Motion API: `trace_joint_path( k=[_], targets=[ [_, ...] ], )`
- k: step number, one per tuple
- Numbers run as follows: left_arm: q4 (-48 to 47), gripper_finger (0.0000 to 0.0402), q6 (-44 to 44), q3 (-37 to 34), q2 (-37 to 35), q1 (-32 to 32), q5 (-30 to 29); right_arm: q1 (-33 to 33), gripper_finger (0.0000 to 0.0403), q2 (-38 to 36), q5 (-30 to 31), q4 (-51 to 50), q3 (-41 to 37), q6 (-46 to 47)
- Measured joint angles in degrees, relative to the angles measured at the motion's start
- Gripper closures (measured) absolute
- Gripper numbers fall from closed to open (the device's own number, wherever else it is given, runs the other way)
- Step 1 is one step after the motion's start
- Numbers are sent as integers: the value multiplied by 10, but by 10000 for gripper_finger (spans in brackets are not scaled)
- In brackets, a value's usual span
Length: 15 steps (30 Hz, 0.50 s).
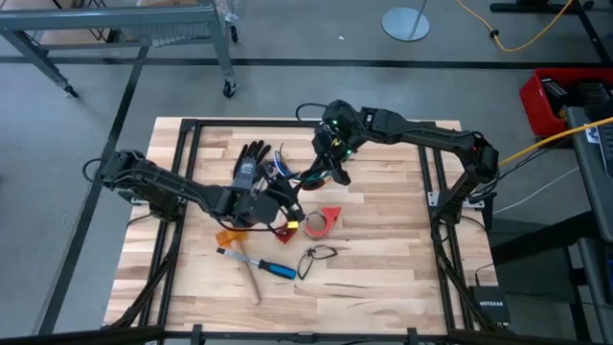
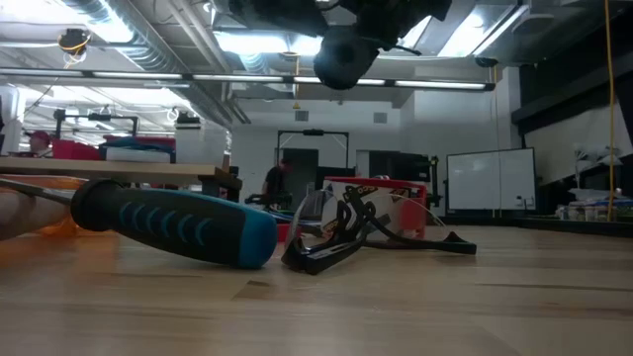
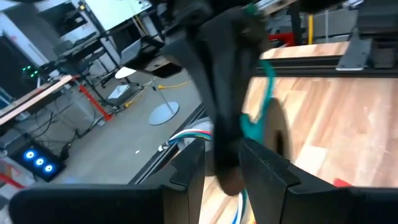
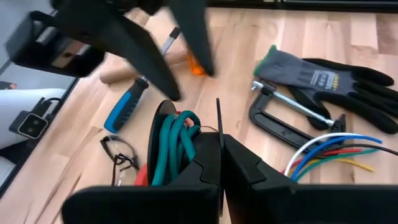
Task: Coil cords
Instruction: Coil the wire onto the spool
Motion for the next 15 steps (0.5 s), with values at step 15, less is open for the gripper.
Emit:
trace_joint_path(
  k=[15],
  targets=[
    [-3, 309, -31, 0, 0, 25, 111, 37, 399, 0, 16, -1, 0, -78]
  ],
)
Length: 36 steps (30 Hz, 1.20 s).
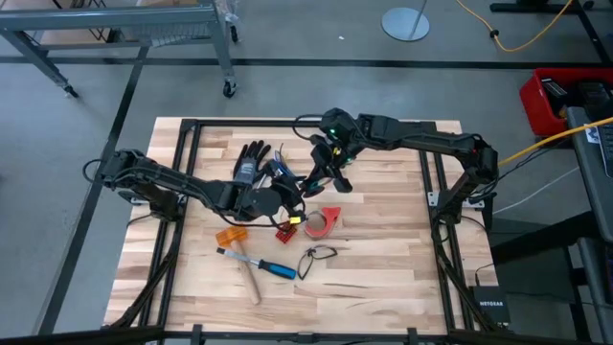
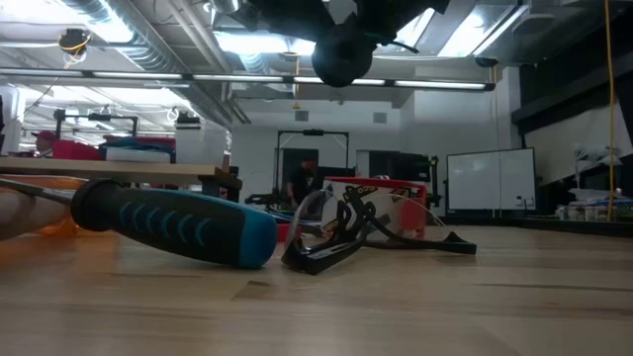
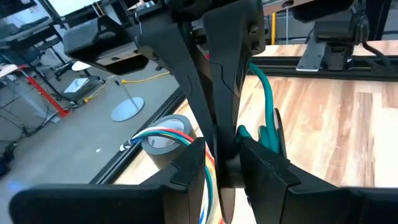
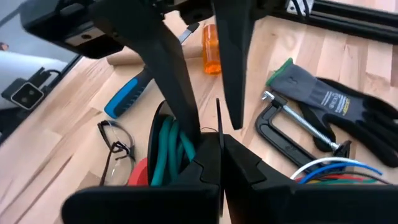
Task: Coil cords
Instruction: Coil the wire onto the spool
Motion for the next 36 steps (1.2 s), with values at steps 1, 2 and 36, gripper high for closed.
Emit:
trace_joint_path(
  k=[1, 2, 36],
  targets=[
    [0, 309, 0, 0, 0, 0, 0, 1, 400, 0, 2, 0, 0, -8],
    [0, 309, 0, 0, 0, 0, 0, 4, 400, 0, 4, -1, 0, -12],
    [-60, 400, -39, -1, 0, 1, 43, 7, 399, -1, -11, -8, 0, -43]
  ],
)
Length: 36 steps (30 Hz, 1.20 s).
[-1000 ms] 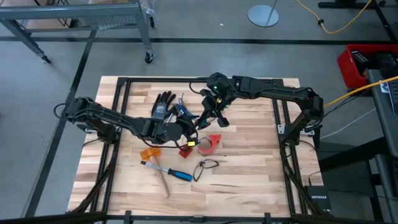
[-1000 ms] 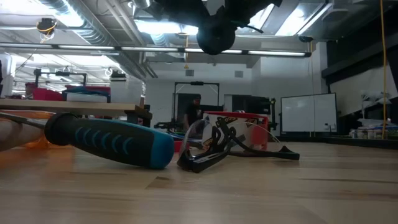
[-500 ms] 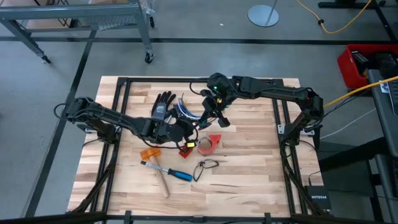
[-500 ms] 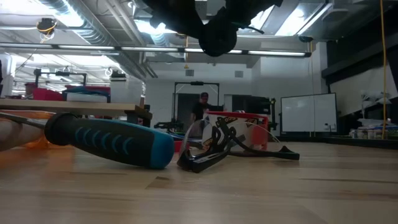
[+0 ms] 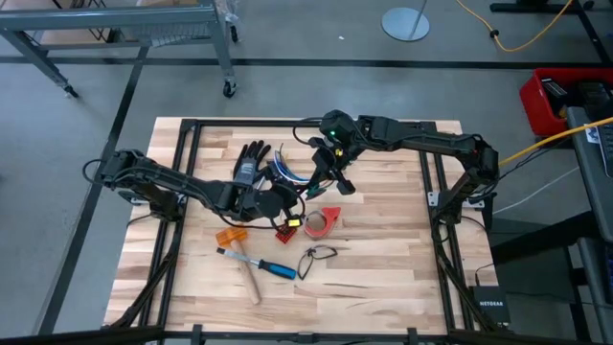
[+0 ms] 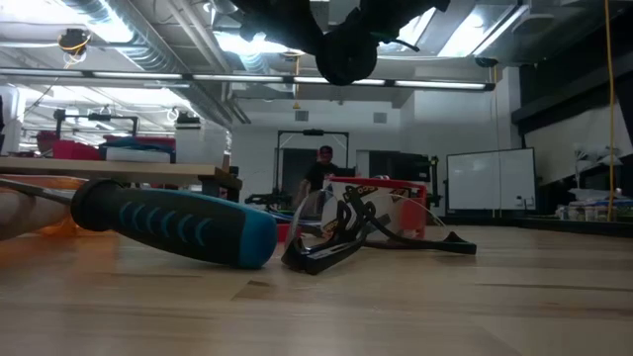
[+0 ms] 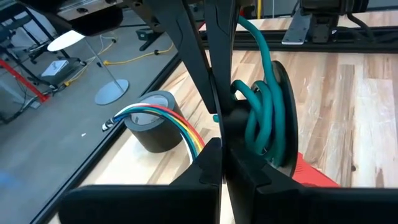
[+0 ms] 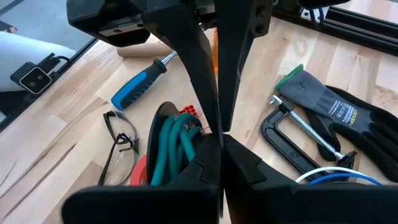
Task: Coil cords
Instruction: Coil the wire onto the spool
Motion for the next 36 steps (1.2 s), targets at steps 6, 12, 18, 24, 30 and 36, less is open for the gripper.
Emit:
trace_joint_path(
  k=[6, 12, 18, 24, 30, 36],
  targets=[
    [-2, 400, -14, 0, 0, 0, 0, 0, 378, 0, -1, 5, 0, 1],
    [-28, 401, -34, 0, 0, -2, 6, 0, 357, 0, 12, 13, 0, 2],
    [-75, 401, -75, 0, 0, -1, 6, 0, 355, 0, 44, 10, 0, 3],
    [-113, 401, -113, 0, 0, -4, 6, 0, 355, 0, 89, 9, 0, 3],
    [-127, 401, -130, 0, 0, -13, 5, 0, 354, 0, 152, 7, 0, 3],
    [-150, 402, -150, 0, 0, -17, 4, 0, 354, 0, 171, -13, 0, 3]
  ],
)
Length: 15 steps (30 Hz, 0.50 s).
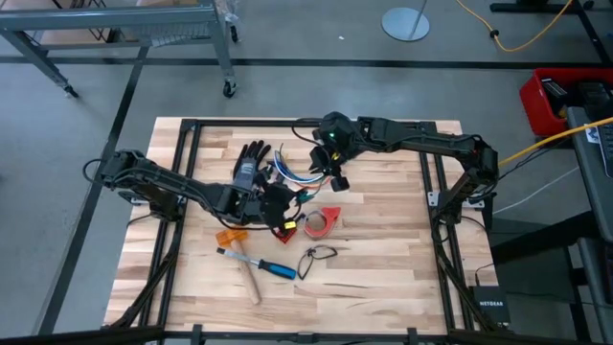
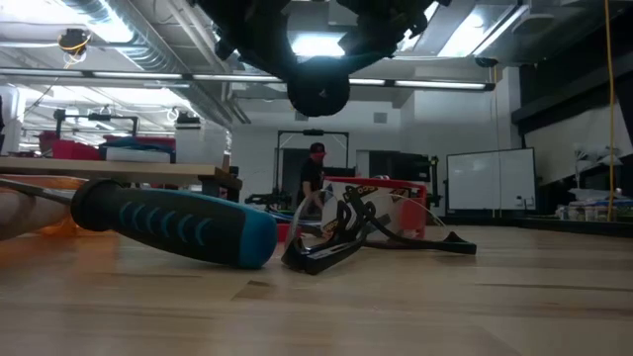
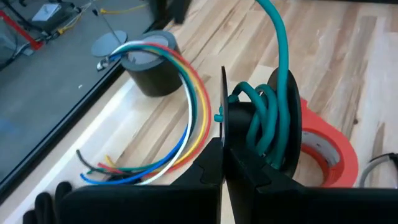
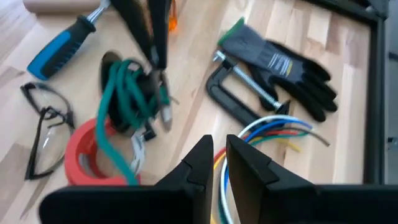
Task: Coil cords
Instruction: Coil the wire onto the spool
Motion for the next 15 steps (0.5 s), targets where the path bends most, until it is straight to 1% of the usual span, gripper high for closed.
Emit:
trace_joint_path(
  k=[7, 9, 15],
  targets=[
    [-48, 401, -38, 0, 0, 1, 0, 0, 354, 0, 6, -34, 0, -2],
    [-63, 401, -49, 0, 0, 1, 0, 0, 354, 0, 28, -34, 0, -2],
    [-98, 401, -76, 0, 0, 0, 2, 0, 354, 0, 136, -34, 0, -14]
  ],
)
